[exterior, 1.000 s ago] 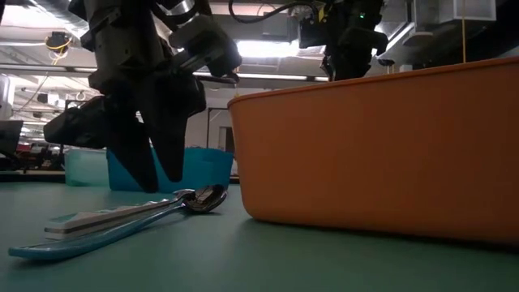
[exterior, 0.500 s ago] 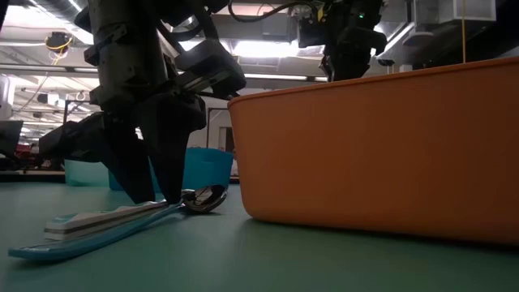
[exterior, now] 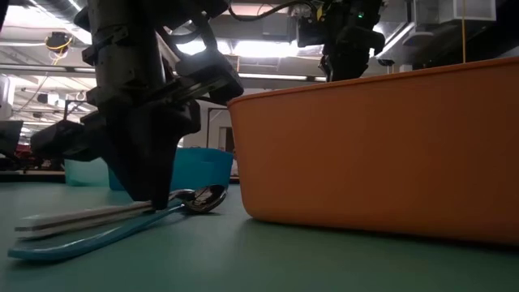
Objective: Sort silverware by color (type)
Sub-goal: Put the patterned blue spoon into the blue bin
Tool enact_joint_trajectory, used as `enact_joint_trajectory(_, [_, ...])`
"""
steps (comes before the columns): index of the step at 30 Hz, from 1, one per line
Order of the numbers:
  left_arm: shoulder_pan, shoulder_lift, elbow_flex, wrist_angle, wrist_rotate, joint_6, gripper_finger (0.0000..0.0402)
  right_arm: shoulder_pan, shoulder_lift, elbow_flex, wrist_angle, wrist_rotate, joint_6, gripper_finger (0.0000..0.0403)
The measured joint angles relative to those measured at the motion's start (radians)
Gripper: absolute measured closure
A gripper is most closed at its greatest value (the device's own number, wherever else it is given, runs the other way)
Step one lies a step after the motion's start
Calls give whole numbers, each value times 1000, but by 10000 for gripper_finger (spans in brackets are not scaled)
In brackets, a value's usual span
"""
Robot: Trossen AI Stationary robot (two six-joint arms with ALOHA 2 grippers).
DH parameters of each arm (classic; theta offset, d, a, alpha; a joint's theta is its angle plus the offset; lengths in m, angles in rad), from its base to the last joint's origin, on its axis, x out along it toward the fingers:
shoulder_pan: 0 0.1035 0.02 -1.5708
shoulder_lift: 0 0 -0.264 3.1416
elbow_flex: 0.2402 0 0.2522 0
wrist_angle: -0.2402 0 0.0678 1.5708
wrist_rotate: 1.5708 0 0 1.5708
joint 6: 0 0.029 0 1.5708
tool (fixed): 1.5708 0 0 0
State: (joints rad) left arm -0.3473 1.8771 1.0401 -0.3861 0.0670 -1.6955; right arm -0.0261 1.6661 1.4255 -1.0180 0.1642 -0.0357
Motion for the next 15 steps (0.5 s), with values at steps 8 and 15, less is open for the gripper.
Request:
enact_joint_trajectory(8, [2,0,1,-12,5,0,391,0,0,0,1,0,0,306])
enact_joint_trajectory(15, [0,-41,-5,-38,-48,17,394,0,0,0,18,0,0,306])
